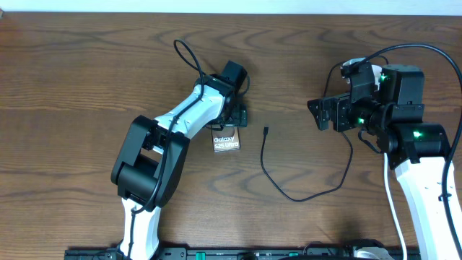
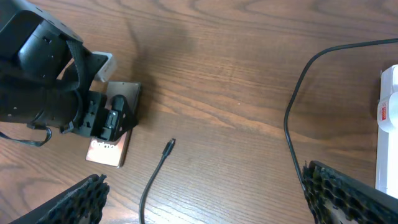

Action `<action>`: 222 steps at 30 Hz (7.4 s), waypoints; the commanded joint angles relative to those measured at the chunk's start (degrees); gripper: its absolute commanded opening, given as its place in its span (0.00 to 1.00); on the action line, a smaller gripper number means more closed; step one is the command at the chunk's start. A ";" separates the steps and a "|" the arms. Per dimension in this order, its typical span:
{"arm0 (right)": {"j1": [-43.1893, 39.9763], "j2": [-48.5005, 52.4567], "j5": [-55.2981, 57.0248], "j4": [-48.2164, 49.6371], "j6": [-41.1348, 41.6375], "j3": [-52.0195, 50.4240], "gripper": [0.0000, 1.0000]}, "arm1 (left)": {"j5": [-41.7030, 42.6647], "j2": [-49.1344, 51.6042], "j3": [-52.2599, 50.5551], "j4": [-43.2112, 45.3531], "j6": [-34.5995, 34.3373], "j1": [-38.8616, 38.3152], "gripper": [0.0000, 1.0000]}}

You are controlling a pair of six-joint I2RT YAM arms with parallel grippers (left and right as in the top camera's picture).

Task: Plug charger to phone and switch on socket
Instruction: 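Lower the left gripper onto the phone's top edge, then close the left gripper on the phone and adjust the grip, then lift the phone with the left gripper and tilt it upright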

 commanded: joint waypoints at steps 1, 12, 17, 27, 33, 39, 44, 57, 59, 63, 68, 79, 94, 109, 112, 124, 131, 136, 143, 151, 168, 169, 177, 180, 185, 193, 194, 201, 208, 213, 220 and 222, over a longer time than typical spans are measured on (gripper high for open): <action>-0.50 0.39 0.09 -0.28 -0.72 1.22 0.99 | -3.76 1.97 1.11 0.04 -4.13 -0.24 0.96; -0.50 0.39 0.09 -0.57 -0.72 1.22 0.99 | -3.74 3.76 1.11 0.02 -3.96 -0.22 0.95; -0.50 0.39 0.09 -0.68 -0.72 1.22 0.99 | -2.38 3.52 1.62 -1.97 -2.49 -0.02 0.95; -0.50 0.39 0.09 -0.70 -0.70 1.22 0.99 | -2.69 3.54 2.01 -6.69 5.77 0.90 0.95; -0.50 0.39 0.09 -0.68 -0.70 1.22 0.99 | -2.67 3.56 1.68 -6.67 5.79 1.55 0.95; -0.50 0.39 0.09 -0.72 -0.63 1.22 0.99 | -2.43 3.56 1.20 -6.64 6.73 1.55 0.95; -0.50 0.39 0.09 -0.72 -0.63 1.22 0.99 | -2.38 3.58 0.98 -6.64 8.17 1.55 0.95; -0.50 0.39 0.09 -0.72 -0.48 1.22 0.99 | 1.18 3.67 0.94 -6.43 9.11 1.55 0.95; -0.50 0.39 0.09 -0.72 -0.48 1.22 0.99 | 1.20 3.65 0.94 -6.43 9.11 1.55 0.95; -0.50 0.39 0.07 -0.72 -0.46 1.22 0.99 | 1.18 3.67 0.94 -6.23 9.11 1.55 0.87; -0.50 0.39 0.07 -0.72 -0.46 1.22 0.99 | 1.16 3.67 0.94 -5.33 8.50 1.55 0.80; -0.50 0.39 0.09 -0.70 -0.48 1.22 0.99 | 0.15 3.67 0.94 -2.58 7.67 1.57 0.83; -0.50 0.39 0.09 -0.74 -0.48 1.22 0.99 | -0.98 3.76 0.94 0.26 9.20 1.57 0.92; -0.50 0.39 0.09 -0.74 -0.48 1.22 0.99 | -0.96 3.76 0.94 1.11 12.24 1.57 0.94; -0.50 0.39 0.09 -0.72 -0.48 1.22 0.99 | -0.94 3.76 0.94 1.14 13.00 1.57 0.94; -0.50 0.39 0.09 -0.72 -0.48 1.22 0.99 | -0.98 3.76 0.92 1.16 13.09 1.57 0.87; -0.50 0.39 0.09 -0.72 -0.48 1.22 0.99 | -1.01 3.76 0.92 1.09 13.09 1.57 0.79; -0.50 0.39 0.09 -0.72 -0.48 1.22 0.99 | -1.01 3.76 0.92 1.03 13.09 1.57 0.74; -0.50 0.39 0.09 -0.74 -0.48 1.22 0.99 | -0.94 3.76 0.94 -1.64 12.96 1.57 0.73; -0.50 0.39 0.07 -0.72 -0.48 1.22 0.99 | -0.28 3.76 0.94 -6.27 12.55 1.55 0.76; -0.50 0.42 0.09 -1.16 -0.50 1.09 0.99 | -0.28 3.76 0.96 -11.45 14.19 1.55 0.93; -0.50 0.42 0.09 -1.16 -0.50 1.09 0.99 | -0.28 3.76 0.96 -11.39 14.19 1.55 0.92; -0.50 0.42 0.09 -1.62 -0.48 1.09 0.99 | -0.28 3.76 0.96 -11.82 14.12 1.55 0.85; -0.50 0.42 0.11 -1.55 -0.50 1.09 0.99 | -0.33 3.76 0.96 -11.74 14.12 1.57 0.80; -0.50 0.42 0.11 -1.57 -0.50 1.09 0.99 | -0.33 3.76 0.96 -11.19 14.10 1.57 0.73; -0.50 0.39 0.09 -1.57 -0.48 1.09 0.99 | -0.52 3.65 0.96 -11.15 14.10 1.57 0.71; -0.50 0.42 0.09 -1.57 -0.50 1.09 0.99 | -0.50 3.58 1.03 -11.17 14.10 1.57 0.72; -0.50 0.42 0.09 -1.57 -0.48 1.09 0.99 | -0.50 3.19 3.39 -12.55 7.72 1.95 0.71; -0.50 0.42 0.09 -1.62 -0.48 1.09 0.99 | -0.44 3.19 3.65 -12.48 -1.25 3.56 0.71; -0.50 0.42 0.09 -1.66 -0.48 1.09 0.99 | -0.48 3.19 3.65 -12.46 -1.16 3.61 0.71; -0.50 0.39 0.09 -1.77 -0.48 1.09 0.99 | -0.48 3.19 3.65 -12.48 -1.16 3.61 0.68; -0.50 0.39 0.09 -1.77 -0.48 1.09 0.99 | -0.48 3.19 3.65 -12.50 -1.16 3.61 0.65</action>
